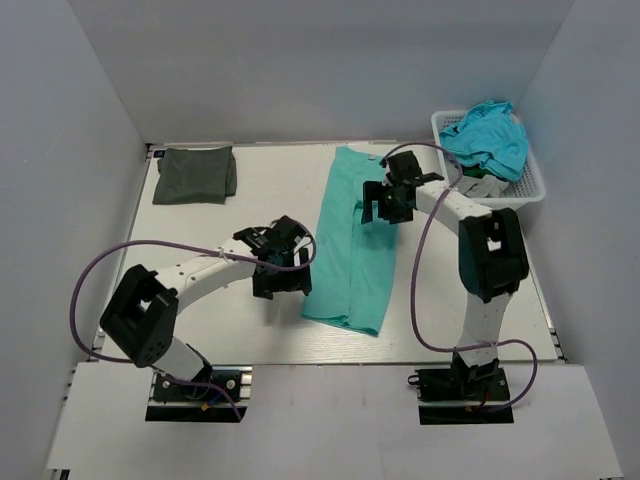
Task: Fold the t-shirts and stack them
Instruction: Rotate the tshirt 80 degrees, then grab the bottom of the folded rectangular tshirt with both arms
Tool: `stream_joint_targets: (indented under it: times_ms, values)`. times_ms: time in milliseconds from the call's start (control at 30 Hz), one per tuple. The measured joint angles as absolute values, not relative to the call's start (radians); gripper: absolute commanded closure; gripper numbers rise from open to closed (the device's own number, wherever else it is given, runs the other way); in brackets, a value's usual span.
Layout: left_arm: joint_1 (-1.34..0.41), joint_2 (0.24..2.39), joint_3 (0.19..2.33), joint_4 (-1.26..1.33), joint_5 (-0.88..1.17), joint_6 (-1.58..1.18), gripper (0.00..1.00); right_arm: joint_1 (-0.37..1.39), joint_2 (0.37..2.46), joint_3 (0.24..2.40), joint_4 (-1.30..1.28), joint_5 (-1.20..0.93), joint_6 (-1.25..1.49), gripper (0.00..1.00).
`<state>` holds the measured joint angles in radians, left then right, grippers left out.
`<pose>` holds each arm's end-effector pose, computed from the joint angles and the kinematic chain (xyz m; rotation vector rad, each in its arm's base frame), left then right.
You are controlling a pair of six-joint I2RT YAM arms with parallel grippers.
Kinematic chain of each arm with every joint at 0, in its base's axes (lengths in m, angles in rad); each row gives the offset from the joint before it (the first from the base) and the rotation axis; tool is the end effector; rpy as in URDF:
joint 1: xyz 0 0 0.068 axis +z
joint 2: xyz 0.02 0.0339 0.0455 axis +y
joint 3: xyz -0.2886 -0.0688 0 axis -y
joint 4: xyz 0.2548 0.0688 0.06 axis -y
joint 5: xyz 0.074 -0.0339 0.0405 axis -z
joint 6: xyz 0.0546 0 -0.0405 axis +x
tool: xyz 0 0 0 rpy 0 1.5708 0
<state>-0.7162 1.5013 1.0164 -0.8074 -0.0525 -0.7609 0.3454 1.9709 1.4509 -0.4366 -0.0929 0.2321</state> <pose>0.2196 -0.1874 0.2121 -0.0753 2.8917 -0.2168 0.4286 0.1596 0.1999 -0.1824 2.5509 0.3449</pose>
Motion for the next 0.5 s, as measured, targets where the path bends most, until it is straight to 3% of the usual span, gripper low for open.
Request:
stream_joint_targets:
  times_ms: [300, 500]
  values:
    - [-0.789, 1.509, 0.822, -0.669, 0.104, -0.725, 0.07, 0.452, 1.341, 0.836, -0.443, -0.265, 0.405, 0.1]
    - [-0.816, 1.504, 0.813, -0.629, 0.118, -0.704, 0.1, 0.567, 1.164, 0.573, -0.466, -0.347, 0.605, 0.1]
